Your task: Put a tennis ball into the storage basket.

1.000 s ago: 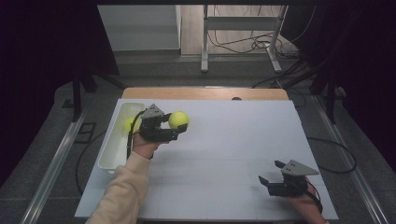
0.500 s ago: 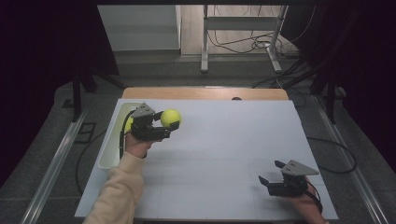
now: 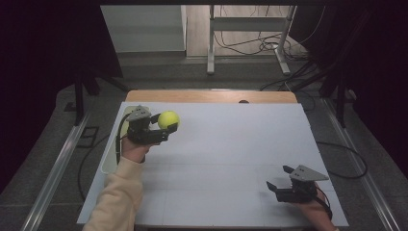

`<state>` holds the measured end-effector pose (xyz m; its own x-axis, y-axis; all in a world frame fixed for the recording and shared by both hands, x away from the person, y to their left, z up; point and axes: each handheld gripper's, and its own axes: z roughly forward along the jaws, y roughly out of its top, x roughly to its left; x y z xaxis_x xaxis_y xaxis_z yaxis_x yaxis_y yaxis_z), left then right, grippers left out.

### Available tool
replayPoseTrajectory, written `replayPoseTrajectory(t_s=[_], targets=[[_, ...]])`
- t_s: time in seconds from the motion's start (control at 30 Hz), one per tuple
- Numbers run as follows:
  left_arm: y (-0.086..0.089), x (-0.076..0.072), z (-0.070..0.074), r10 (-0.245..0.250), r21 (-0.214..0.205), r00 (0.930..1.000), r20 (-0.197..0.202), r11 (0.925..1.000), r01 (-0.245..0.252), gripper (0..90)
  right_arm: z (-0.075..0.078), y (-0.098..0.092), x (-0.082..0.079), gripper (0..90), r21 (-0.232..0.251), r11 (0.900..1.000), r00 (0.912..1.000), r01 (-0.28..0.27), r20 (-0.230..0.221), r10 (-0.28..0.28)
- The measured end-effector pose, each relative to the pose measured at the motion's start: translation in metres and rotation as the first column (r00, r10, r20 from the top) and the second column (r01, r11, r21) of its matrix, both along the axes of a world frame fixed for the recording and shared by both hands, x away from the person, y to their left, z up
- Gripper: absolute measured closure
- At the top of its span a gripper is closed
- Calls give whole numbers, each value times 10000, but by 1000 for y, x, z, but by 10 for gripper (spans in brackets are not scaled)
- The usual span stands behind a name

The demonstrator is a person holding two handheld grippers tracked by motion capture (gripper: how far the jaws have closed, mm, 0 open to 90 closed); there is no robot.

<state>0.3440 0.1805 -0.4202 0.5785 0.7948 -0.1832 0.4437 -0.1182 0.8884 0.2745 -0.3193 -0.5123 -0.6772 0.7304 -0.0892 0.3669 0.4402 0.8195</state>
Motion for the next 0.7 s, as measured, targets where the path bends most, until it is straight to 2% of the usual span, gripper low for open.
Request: replayPoseTrajectory(t_s=[0.7], targets=[[37,-7,1,900,-261,9959,4,9956,-899,261,0,0,0,136,-22,10000,10000,15,-3,-15]])
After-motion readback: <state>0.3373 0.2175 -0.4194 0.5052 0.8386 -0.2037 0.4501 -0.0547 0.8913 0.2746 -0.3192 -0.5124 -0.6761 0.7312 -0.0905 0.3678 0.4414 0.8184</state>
